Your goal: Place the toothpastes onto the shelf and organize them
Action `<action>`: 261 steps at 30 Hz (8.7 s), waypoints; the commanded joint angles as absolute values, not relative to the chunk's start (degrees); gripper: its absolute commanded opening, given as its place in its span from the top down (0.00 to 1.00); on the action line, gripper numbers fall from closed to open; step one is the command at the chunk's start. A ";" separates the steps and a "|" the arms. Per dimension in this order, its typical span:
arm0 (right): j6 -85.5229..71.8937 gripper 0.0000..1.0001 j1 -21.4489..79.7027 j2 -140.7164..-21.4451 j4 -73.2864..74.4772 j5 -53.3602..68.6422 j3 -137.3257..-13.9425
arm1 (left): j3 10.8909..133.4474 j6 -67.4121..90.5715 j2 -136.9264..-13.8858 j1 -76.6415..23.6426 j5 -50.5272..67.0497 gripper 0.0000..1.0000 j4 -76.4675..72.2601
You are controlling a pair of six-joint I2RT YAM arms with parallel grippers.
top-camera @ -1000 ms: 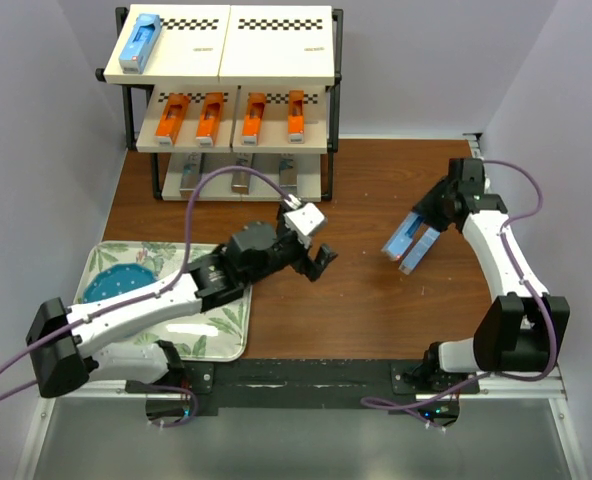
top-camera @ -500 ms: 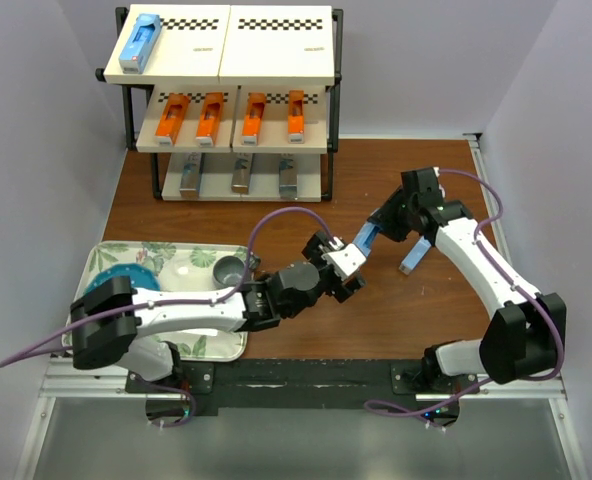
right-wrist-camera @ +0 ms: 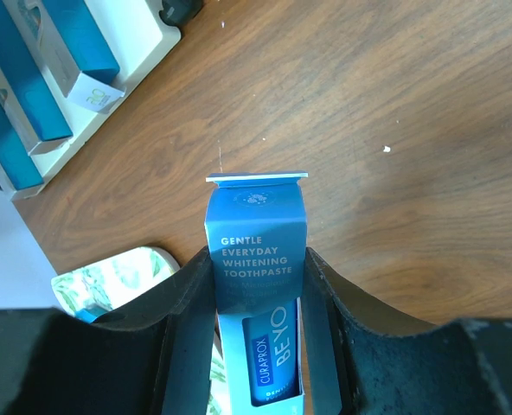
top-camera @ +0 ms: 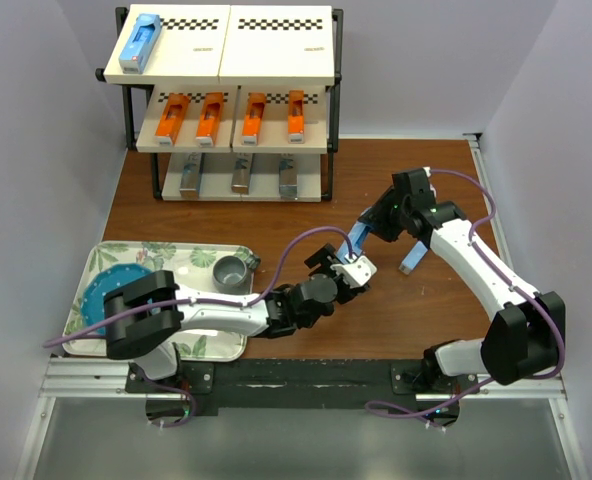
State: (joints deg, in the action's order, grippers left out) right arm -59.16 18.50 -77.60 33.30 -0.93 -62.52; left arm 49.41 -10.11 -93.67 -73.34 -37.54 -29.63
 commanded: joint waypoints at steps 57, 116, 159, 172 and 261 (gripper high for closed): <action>-32.17 0.02 20.04 -58.37 22.42 -18.36 -65.40 | 66.60 -2.28 -73.04 -51.86 -15.57 1.00 -6.35; -24.96 0.02 19.95 -49.75 34.36 -23.55 -56.25 | 123.75 7.91 -102.39 -11.60 -8.97 0.74 13.10; -35.67 0.06 0.36 -67.57 39.02 -16.71 -58.45 | 81.94 1.50 -64.10 -14.76 -0.26 0.01 0.97; -35.96 0.22 -9.13 -91.13 32.09 -13.37 -67.58 | 47.13 2.19 -44.57 -22.67 6.50 0.00 2.37; -57.83 0.81 15.29 -85.78 33.93 8.08 -63.72 | 45.08 -85.69 -104.15 -76.82 -34.01 0.19 -51.24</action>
